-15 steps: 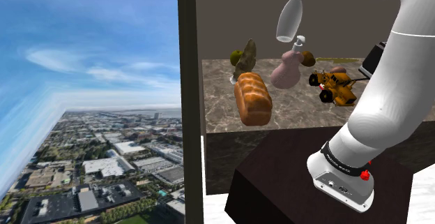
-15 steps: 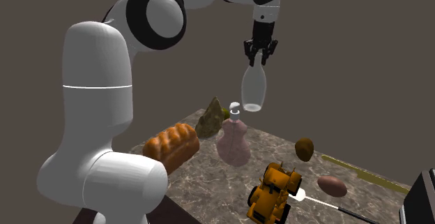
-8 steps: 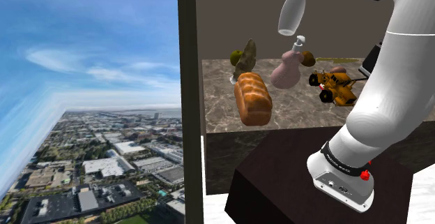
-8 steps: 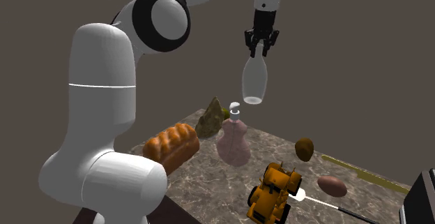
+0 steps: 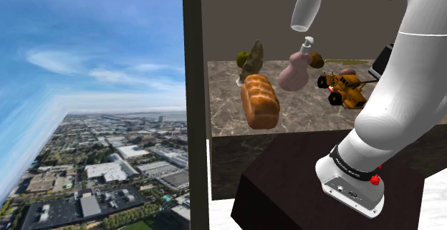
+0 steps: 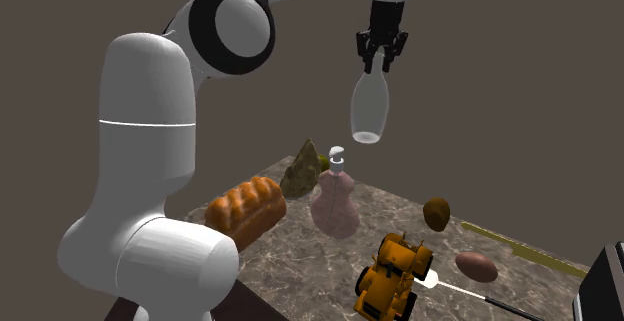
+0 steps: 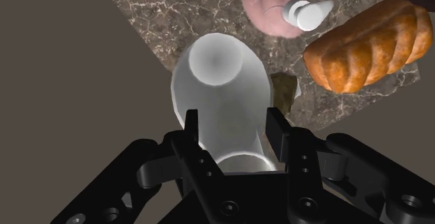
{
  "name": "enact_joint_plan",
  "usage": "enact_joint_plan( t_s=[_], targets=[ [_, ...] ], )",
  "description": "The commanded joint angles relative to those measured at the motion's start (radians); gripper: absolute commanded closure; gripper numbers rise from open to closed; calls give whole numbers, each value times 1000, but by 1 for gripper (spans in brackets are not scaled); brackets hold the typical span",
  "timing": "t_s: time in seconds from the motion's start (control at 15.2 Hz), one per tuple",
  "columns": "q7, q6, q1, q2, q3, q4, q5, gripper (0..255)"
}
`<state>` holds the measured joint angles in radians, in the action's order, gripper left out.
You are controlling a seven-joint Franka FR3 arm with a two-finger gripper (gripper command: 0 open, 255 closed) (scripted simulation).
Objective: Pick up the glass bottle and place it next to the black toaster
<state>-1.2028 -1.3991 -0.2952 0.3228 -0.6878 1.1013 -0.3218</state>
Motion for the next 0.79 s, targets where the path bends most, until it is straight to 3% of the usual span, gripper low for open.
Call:
enact_joint_plan(
  t_s=[0.0,0.73],
  targets=[
    [-22,-22,18,-66,-15,81,39,255],
    [-169,-41,-9,-310,-86,308,194,255]
  ],
)
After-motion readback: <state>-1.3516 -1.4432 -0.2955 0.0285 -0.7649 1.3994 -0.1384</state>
